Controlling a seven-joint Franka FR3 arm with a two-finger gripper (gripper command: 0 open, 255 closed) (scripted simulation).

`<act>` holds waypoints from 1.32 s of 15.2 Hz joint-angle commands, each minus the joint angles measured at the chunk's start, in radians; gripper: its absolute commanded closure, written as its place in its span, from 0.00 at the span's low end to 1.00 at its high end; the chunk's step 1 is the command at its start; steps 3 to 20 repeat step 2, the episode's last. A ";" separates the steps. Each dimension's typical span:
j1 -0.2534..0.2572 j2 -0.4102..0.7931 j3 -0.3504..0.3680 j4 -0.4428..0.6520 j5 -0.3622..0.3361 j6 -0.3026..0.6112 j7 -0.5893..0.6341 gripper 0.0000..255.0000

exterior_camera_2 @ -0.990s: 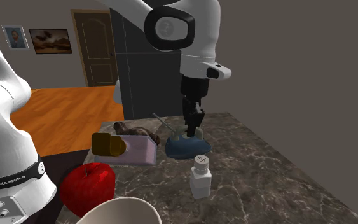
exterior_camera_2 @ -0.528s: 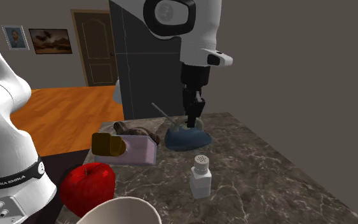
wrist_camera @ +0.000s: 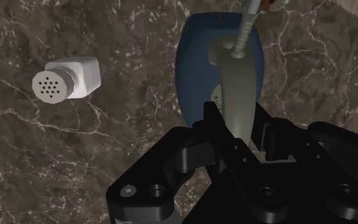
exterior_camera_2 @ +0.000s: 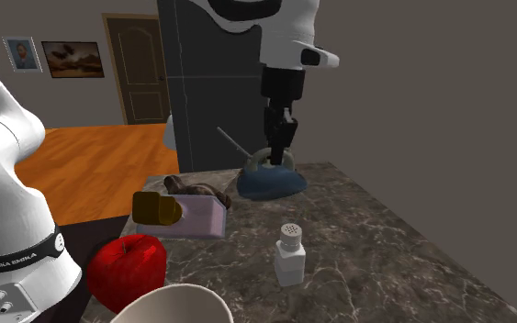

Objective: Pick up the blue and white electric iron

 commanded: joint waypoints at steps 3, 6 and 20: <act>0.000 -0.004 0.001 0.014 0.000 -0.018 0.001 1.00; 0.000 -0.004 0.001 0.014 0.000 -0.018 0.001 1.00; 0.000 -0.004 0.001 0.014 0.000 -0.018 0.001 1.00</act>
